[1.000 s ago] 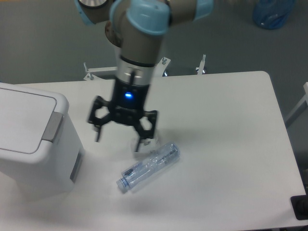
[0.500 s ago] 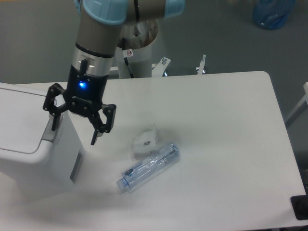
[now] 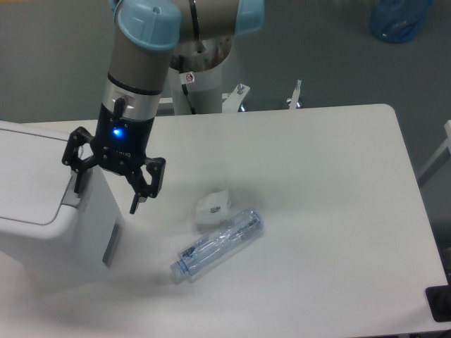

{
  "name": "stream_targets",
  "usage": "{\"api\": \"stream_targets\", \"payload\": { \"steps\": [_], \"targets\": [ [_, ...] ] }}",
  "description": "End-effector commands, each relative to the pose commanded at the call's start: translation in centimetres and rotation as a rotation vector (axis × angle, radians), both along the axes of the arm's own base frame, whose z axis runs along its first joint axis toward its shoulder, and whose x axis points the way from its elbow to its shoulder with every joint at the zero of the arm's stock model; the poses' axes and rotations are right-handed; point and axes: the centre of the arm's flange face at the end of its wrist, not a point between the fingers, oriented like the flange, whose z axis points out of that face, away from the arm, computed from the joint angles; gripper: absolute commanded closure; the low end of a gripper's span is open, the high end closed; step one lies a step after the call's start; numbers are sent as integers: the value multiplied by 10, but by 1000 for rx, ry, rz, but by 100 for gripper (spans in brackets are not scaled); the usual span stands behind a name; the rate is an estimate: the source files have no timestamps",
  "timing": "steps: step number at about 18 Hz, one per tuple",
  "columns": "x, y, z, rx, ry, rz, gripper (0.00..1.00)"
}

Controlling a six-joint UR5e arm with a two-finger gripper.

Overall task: Open the trash can
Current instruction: 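Push the gripper finger against the lid edge to flip it open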

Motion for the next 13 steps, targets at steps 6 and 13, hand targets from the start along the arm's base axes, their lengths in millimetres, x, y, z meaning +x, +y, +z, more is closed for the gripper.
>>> {"api": "stream_targets", "payload": {
  "steps": [6,13],
  "targets": [
    [-2,3,4,7,4,2,0],
    [-77,-22,41,76,77,107,0]
  ]
}}
